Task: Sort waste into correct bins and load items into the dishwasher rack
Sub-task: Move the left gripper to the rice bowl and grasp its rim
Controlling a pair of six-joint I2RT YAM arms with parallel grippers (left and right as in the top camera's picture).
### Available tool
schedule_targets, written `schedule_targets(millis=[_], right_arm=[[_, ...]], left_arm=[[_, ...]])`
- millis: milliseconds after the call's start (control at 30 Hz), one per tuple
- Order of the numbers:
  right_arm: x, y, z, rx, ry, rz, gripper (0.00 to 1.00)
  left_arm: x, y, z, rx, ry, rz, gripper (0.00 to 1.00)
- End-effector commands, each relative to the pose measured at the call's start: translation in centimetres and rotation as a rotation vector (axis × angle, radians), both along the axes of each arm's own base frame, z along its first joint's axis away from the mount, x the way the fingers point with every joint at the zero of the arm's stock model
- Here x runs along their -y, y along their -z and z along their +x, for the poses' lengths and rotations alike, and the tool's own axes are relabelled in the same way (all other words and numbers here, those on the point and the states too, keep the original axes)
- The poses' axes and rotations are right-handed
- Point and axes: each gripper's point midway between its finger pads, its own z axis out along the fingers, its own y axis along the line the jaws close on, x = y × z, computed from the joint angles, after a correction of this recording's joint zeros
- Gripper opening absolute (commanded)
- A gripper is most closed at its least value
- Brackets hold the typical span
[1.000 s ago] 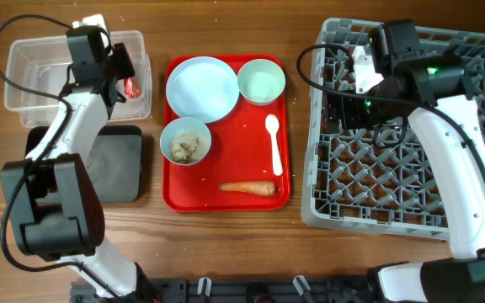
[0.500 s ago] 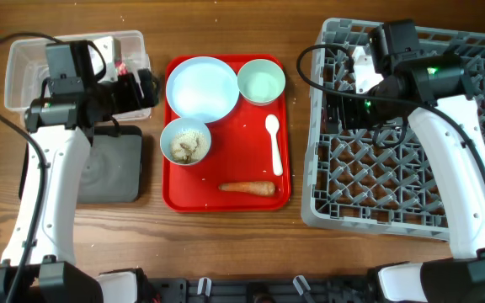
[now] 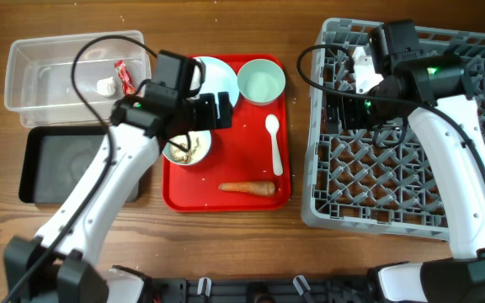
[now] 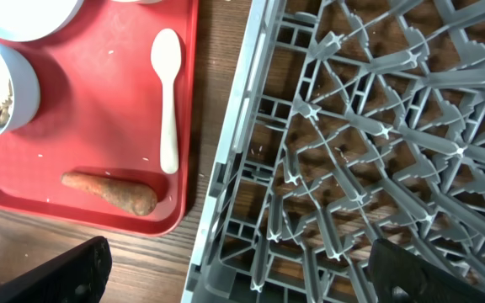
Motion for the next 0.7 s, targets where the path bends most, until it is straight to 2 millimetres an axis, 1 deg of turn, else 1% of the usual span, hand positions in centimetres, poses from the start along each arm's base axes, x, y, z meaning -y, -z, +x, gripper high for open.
schedule_targets(millis=[0,33,67,100,200,233,267,300,400,467,533,600,633,667], right_arm=[[0.1,-0.1,0.4,0.002,0.022,-0.012,1.00],[0.1,-0.1,0.4,0.002,0.022,-0.011,1.00],[0.1,-0.1,0.4,0.001,0.022,-0.011,1.00],[0.1,-0.1,0.4,0.001,0.022,-0.011,1.00],[0.1,-0.1,0.4,0.001,0.022,-0.011,1.00],[0.1,-0.1,0.4,0.001,0.022,-0.011,1.00],[0.1,-0.1,0.4,0.001,0.022,-0.011,1.00],[0.1,-0.1,0.4,0.002,0.022,-0.011,1.00],[0.1,0.0,0.3,-0.001,0.022,-0.012,1.00],[0.1,0.0,0.3,-0.003,0.022,-0.012,1.00],[0.1,0.0,0.3,-0.004,0.022,-0.012,1.00],[0.1,0.0,0.2,-0.006,0.022,-0.013,1.00],[0.2,0.0,0.2,-0.006,0.022,-0.013,1.00],[0.2,0.0,0.2,-0.006,0.022,-0.013,1.00]], left_arm=[[0.2,4.4,0.6,-0.098,-0.070,0.065,0.97],[0.4,6.0,0.5,-0.135,-0.066,0.081,0.95],[0.4,6.9,0.5,-0.159,-0.075,0.088,0.92],[0.4,8.6,0.5,-0.202,-0.092,0.099,0.87],[0.5,11.2,0.6,-0.247,-0.090,0.120,0.83],[0.5,12.0,0.7,-0.258,-0.090,0.125,0.80],[0.5,12.2,0.7,-0.264,-0.089,0.128,0.77],[0.5,12.5,0.7,-0.264,-0.089,0.128,0.71],[0.6,13.2,0.7,-0.276,-0.087,0.134,0.68],[0.7,13.9,0.5,-0.293,-0.083,0.144,0.61],[0.6,14.4,0.4,-0.305,-0.083,0.150,0.58],[0.6,14.4,0.4,-0.306,-0.083,0.150,0.45],[0.6,14.5,0.3,-0.307,-0.083,0.150,0.34],[0.6,14.5,0.2,-0.311,-0.082,0.152,0.27]])
